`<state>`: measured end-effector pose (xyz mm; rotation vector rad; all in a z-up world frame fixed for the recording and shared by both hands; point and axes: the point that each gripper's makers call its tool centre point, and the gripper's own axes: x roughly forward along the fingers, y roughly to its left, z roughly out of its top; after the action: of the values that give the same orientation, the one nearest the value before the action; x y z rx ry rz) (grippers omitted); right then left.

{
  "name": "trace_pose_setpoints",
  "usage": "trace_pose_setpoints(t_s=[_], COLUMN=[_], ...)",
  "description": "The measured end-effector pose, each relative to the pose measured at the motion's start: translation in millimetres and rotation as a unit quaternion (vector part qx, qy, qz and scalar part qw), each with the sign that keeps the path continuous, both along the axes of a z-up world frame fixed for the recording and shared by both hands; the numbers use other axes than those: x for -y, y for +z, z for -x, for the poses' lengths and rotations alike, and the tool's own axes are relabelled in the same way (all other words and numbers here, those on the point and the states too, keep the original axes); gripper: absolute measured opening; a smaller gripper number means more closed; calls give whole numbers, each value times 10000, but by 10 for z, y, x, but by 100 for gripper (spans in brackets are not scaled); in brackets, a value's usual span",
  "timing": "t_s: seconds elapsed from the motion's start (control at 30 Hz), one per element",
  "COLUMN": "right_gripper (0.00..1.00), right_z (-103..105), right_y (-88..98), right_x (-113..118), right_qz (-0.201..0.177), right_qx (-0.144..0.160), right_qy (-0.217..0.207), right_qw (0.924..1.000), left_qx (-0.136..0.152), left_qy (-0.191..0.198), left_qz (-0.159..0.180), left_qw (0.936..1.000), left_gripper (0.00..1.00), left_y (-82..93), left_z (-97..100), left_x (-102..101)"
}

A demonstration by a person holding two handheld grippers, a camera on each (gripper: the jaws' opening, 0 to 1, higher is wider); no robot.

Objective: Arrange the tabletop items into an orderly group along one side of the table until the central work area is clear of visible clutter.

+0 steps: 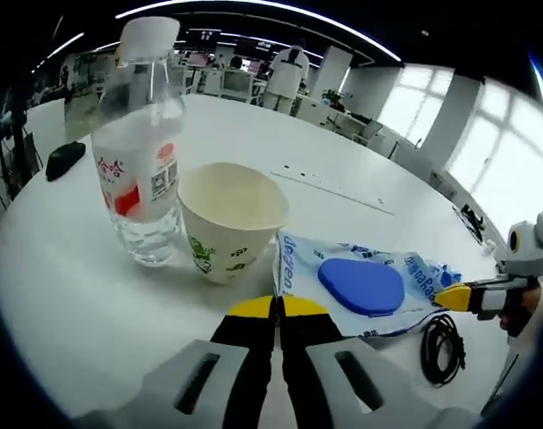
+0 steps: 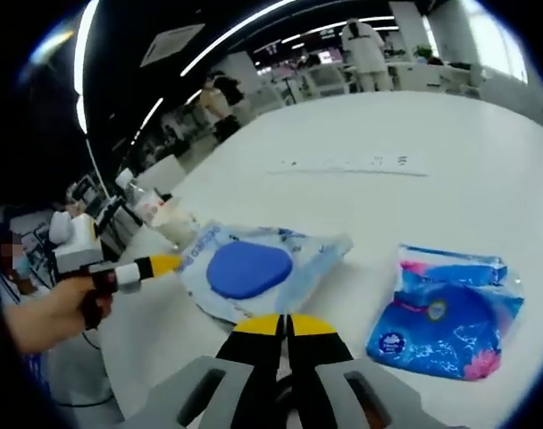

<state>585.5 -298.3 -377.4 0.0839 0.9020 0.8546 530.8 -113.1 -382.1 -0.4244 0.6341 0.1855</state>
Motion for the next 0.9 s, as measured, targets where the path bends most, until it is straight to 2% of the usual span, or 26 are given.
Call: trace_pose_setpoints(t_s=[0.1,0.2,0.3,0.47,0.63,0.7,0.73,0.8,0.87,0.9], right_gripper=[0,0,0,0,2,4,5,8,17,21], right_z=[15,11,3,24,44,51,51,48,30,25], right_y=[-32,-94,-106,-128,-154,-130,-129,-106,-89,-33], right_x=[-17,-9,-7,-3,-50,-48,-48,-56,-72,-89], right_qz=[16,47,-117,-64,-126,-103,-97,-115,-152,-223], right_qx=[-23,-44,-194,-197,-227,-186,-178,-102,4,164], right_qy=[31,45,-89,-42,34,56,57,86,153,237], right_qw=[10000,10000,9997,9998,9997,9998,9998,9998,9998,9993], left_qx=[-55,-86,-92,-79,4,225,256,273,292,324], left_qy=[-43,-79,-121,-189,-110,8,53,37,30,64], left_qz=[-45,-12,-65,-87,-66,141,285,195,132,117], left_qw=[10000,9999,9999,9998,9999,9996,9993,9994,9995,9994], left_gripper=[0,0,0,0,0,1,4,6,8,9], left_y=[20,-27,-67,-102,-110,-72,-61,-56,-45,-41], left_z=[0,-9,-15,-24,-47,-100,-95,-85,-56,-23], left_x=[11,-6,-23,-41,-78,-61,-10,-35,-27,-20])
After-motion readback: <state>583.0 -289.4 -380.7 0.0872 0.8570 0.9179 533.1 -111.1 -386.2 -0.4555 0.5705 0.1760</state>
